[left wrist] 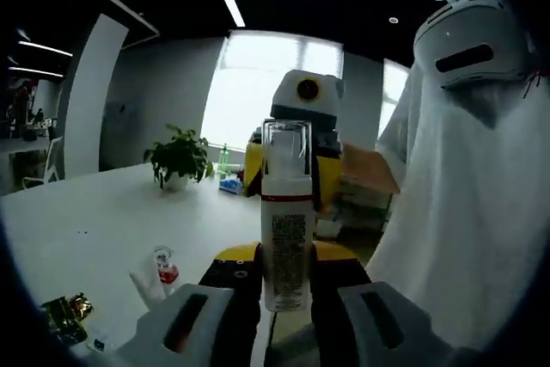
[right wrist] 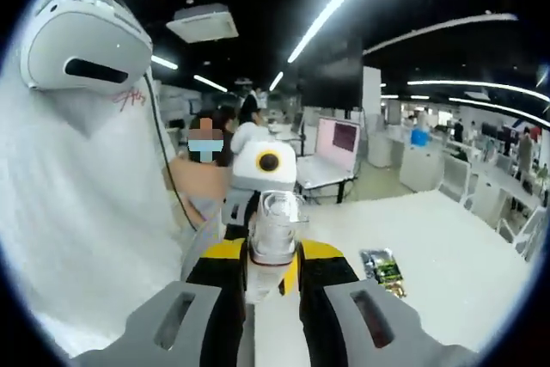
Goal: Arrange the skincare products in the storage area until every visible bottle or jar stands upright without overlapping.
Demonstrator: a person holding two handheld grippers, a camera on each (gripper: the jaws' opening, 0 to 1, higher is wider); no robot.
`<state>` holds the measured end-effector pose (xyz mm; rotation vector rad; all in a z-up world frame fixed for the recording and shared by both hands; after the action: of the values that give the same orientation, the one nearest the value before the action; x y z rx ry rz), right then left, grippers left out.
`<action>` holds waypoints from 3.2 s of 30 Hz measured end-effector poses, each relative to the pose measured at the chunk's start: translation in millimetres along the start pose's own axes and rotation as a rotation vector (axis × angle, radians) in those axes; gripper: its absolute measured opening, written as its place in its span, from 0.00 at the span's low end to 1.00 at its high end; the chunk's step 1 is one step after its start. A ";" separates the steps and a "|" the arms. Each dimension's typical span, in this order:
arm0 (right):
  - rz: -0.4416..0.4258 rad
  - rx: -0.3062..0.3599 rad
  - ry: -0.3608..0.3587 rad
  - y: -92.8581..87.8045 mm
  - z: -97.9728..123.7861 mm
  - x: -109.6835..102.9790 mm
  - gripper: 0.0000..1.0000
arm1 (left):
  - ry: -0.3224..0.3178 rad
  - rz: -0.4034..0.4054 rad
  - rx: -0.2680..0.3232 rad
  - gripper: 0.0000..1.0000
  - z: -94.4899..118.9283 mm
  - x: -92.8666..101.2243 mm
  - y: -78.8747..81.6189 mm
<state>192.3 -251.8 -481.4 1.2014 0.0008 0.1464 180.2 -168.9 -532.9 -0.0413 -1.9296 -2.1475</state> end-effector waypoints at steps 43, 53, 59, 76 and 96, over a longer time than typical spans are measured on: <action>0.027 -0.229 -0.008 -75.3 -1.1 14.0 0.18 | 0.152 0.064 -0.218 0.41 -29.1 -40.0 -72.2; -0.001 -0.269 -0.096 -116.0 -1.9 37.1 0.18 | 0.303 0.125 -0.223 0.58 11.6 -45.0 -80.4; -0.029 -0.299 -0.109 -140.2 -4.9 42.5 0.19 | 0.410 0.156 -0.253 0.69 45.1 -51.8 -89.1; -0.040 -0.312 -0.175 -179.2 -4.7 60.2 0.19 | 0.642 0.220 -0.285 0.92 105.8 -74.3 -110.9; -0.066 -0.313 -0.161 -218.9 -20.1 73.3 0.19 | 0.647 0.258 -0.347 0.97 104.5 -66.4 -122.2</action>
<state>288.0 -302.1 -686.4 0.8963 -0.1196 -0.0090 203.9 -44.3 -651.9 0.2880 -1.1223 -1.9663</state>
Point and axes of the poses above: the point that each gripper's makers call its tool centre point, and the gripper's own axes: z roughly backward along the fingers, x roughly to its right, y roughly out of its top, the point moved 6 cm from there along z, roughly backward along the fingers, and after that the axes turned 1 degree about -x, right-handed, at the moved point
